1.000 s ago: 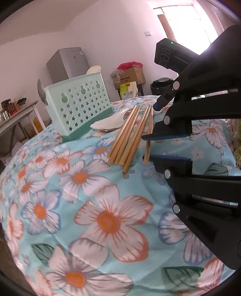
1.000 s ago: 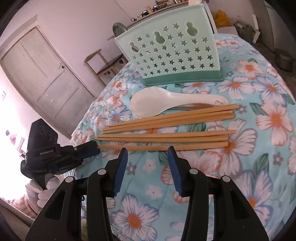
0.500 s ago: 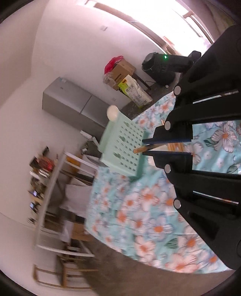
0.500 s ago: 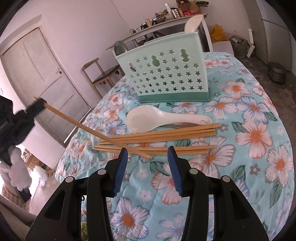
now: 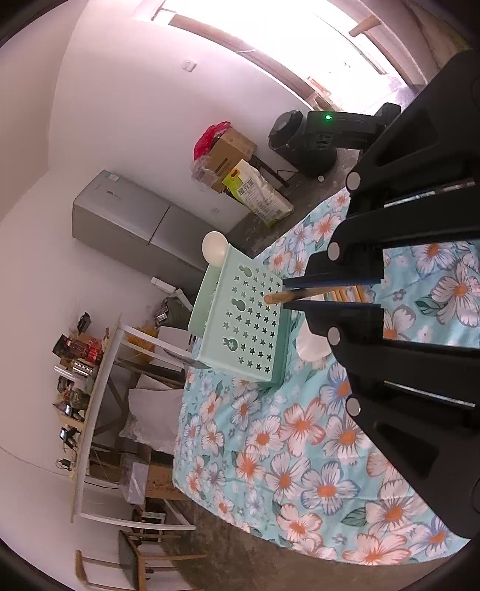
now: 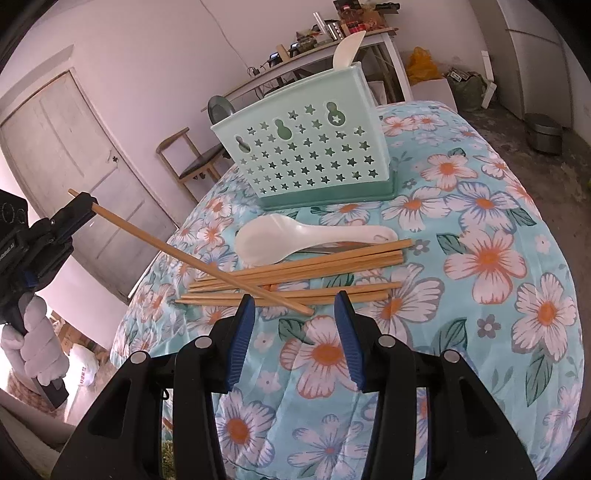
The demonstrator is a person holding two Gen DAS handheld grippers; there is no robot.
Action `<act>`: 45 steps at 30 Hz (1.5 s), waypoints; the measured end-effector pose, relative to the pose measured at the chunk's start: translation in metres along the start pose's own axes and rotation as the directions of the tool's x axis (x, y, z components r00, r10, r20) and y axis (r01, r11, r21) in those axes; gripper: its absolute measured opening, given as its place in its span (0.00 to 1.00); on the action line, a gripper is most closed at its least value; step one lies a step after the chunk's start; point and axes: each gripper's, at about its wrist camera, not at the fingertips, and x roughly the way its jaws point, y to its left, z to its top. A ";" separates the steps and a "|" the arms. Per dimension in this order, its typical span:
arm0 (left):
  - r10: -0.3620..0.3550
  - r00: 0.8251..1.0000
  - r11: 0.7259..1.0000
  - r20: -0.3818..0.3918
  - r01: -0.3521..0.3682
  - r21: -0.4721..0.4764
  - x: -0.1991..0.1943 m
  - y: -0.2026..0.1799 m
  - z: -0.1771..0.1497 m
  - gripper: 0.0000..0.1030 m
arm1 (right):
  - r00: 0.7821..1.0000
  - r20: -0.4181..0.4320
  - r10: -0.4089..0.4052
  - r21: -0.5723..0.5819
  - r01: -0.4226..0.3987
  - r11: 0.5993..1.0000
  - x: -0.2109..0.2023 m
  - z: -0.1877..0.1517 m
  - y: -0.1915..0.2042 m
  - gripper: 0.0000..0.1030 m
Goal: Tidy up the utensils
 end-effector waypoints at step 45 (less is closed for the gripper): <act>0.073 0.948 0.932 -0.309 -0.175 -0.316 0.110 0.101 -0.018 0.37 | 0.998 -0.066 0.021 0.051 -0.018 0.999 0.042 0.013 -0.020 0.43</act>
